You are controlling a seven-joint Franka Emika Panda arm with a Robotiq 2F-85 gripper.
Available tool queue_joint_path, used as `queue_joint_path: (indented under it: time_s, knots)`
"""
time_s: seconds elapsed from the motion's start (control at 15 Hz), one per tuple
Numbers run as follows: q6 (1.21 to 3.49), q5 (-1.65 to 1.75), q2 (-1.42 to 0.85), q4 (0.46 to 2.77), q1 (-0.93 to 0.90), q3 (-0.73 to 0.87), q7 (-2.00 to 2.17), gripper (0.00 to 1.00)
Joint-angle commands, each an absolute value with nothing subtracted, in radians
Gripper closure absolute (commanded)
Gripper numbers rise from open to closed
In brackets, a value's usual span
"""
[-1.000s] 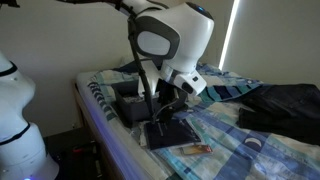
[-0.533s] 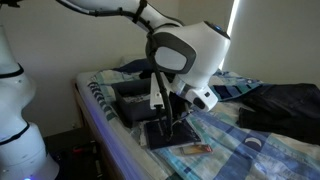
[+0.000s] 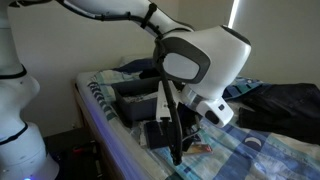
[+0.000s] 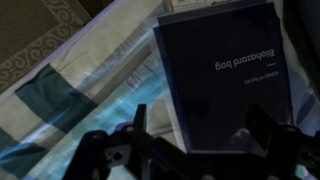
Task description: Pick the magazines on the bed and put them in the box
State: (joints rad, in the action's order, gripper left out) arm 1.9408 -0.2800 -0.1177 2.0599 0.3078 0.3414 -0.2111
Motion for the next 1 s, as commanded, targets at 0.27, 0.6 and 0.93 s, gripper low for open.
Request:
queue_joint_path:
  time_s: [0.27, 0.6, 0.93]
  knots:
    - [1.914, -0.303, -0.105, 2.086, 0.363, 0.333, -0.356, 0.0]
    - [1.848, -0.377, -0.115, 2.088, 0.391, 0.333, -0.518, 0.0]
    - [1.746, -0.436, -0.142, 2.068, 0.407, 0.334, -0.631, 0.0]
